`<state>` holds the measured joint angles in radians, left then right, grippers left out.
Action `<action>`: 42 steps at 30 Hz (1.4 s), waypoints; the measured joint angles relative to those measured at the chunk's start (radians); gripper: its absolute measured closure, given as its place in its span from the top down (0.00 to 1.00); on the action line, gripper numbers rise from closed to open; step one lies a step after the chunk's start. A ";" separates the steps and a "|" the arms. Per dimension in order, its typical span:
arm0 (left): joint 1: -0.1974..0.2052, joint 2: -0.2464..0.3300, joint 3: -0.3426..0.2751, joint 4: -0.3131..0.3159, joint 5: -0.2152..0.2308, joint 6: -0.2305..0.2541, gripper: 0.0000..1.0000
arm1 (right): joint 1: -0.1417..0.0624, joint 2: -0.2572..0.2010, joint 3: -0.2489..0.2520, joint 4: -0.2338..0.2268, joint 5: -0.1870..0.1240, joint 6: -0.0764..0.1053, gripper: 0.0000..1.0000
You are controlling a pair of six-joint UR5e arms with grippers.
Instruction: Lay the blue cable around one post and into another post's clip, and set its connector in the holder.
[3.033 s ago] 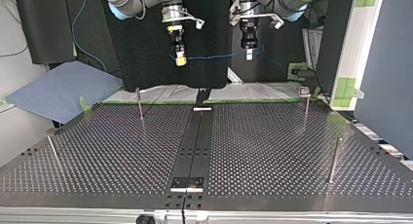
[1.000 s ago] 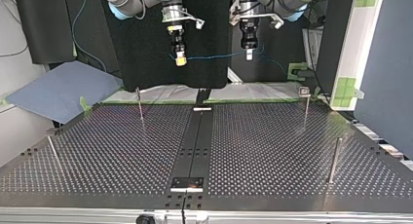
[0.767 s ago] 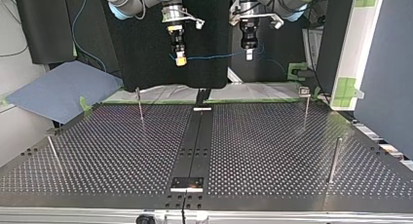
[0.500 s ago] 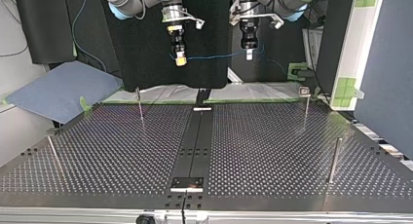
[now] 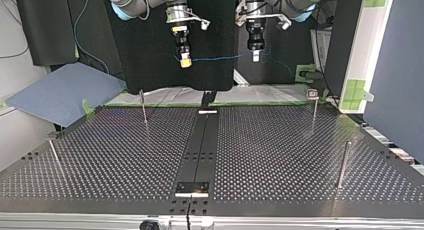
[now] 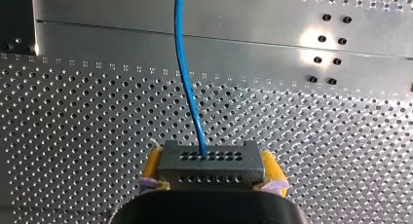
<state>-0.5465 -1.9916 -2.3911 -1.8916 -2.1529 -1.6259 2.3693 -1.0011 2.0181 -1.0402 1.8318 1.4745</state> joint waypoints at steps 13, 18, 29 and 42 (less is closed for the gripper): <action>0.000 0.000 0.000 0.000 0.001 -0.001 0.01 | 0.000 0.000 0.000 0.000 0.000 0.000 0.00; 0.006 -0.023 -0.016 0.023 0.008 -0.011 0.01 | 0.000 0.001 -0.001 0.000 0.000 0.000 0.00; 0.008 -0.073 -0.023 0.044 0.009 -0.014 0.01 | 0.000 0.001 -0.002 0.000 0.000 0.000 0.00; 0.008 -0.074 -0.023 0.044 0.009 -0.014 0.01 | 0.016 0.023 0.017 -0.010 0.021 0.022 0.00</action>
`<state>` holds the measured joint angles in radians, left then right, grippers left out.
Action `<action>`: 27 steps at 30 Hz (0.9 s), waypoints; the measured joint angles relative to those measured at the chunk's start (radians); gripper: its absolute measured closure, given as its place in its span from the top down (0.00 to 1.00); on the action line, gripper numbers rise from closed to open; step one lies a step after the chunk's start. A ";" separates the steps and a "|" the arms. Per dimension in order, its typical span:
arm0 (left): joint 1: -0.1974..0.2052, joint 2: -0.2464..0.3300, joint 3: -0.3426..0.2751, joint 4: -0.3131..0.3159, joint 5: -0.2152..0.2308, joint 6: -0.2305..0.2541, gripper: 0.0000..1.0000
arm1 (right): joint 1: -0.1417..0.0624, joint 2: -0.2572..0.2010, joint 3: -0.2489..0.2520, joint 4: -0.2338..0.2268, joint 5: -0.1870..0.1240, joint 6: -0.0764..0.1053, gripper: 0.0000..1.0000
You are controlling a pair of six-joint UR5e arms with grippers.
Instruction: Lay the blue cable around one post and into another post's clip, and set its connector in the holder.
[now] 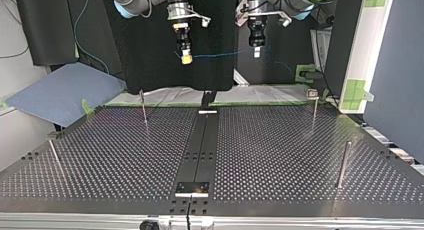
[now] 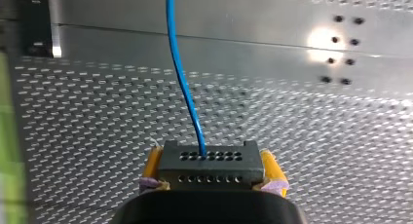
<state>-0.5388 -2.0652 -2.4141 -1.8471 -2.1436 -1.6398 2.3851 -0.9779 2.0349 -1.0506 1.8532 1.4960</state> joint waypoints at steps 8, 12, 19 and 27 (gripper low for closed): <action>0.000 0.000 0.000 0.000 0.000 0.000 0.01 | 0.007 0.073 0.010 -0.003 0.073 0.073 0.00; 0.000 0.000 0.000 0.000 0.000 0.000 0.01 | 0.007 0.104 0.011 -0.003 0.098 0.106 0.00; 0.000 0.000 0.000 0.000 0.000 0.000 0.01 | 0.007 0.117 0.011 -0.003 0.105 0.129 0.00; 0.031 0.031 -0.010 -0.019 -0.031 -0.022 0.01 | 0.007 0.086 0.007 0.013 0.138 0.149 0.00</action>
<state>-0.5075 -2.0340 -2.4245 -1.8658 -2.1749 -1.6618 2.3922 -0.8921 2.0415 -1.0374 1.9912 1.6447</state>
